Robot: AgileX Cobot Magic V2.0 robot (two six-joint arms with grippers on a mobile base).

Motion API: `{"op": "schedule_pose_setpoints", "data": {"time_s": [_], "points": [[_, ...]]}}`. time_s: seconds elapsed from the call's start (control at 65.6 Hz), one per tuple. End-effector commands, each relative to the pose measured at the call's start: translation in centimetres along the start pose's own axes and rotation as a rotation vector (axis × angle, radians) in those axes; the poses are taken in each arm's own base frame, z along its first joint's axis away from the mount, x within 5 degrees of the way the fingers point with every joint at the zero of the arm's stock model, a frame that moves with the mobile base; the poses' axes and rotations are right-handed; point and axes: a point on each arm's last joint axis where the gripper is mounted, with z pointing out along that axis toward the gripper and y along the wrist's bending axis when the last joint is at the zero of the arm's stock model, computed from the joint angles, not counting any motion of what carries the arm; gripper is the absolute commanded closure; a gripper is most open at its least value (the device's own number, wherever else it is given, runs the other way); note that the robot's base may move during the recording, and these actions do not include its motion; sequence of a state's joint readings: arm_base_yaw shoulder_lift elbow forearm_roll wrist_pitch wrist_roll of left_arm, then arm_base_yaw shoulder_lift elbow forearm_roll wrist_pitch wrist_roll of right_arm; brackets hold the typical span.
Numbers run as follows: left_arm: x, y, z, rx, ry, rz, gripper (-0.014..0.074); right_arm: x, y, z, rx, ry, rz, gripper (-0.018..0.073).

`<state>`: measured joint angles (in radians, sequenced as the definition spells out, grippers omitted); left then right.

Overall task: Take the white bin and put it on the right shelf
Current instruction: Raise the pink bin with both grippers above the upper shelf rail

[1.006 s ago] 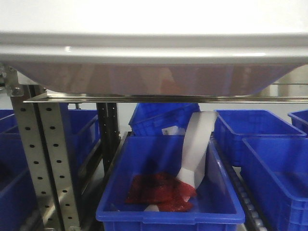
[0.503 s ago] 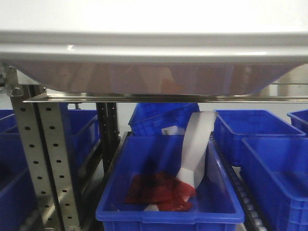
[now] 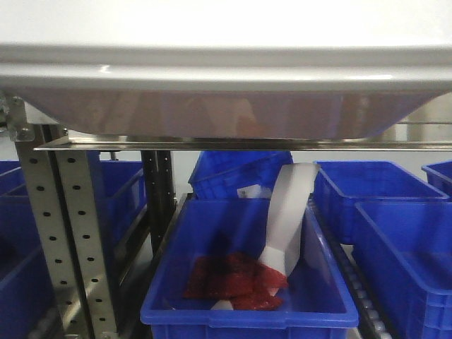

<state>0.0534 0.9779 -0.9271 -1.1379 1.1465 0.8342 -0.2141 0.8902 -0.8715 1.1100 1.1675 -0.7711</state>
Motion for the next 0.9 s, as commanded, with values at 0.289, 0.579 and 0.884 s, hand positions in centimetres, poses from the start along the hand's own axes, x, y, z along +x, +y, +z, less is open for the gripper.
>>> {"op": "schedule_pose_setpoints", "data": {"time_s": [0.289, 0.579, 0.884], "points": [[-1.6, -2.7, -0.7, 0.181, -0.121, -0.017, 0.0388, -0.9, 2.6, -0.7, -0.195, -0.064, 0.009, 0.0219], [-1.7, -2.2, -0.6, 0.127, -0.141, -0.015, 0.0388, -1.1, 2.8, -0.7, -0.212, -0.083, 0.018, 0.0219], [-2.5, -2.0, -0.7, 0.107, -0.226, -0.048, 0.0388, -2.3, 3.1, -1.0, -0.274, -0.206, 0.078, 0.0219]]}}
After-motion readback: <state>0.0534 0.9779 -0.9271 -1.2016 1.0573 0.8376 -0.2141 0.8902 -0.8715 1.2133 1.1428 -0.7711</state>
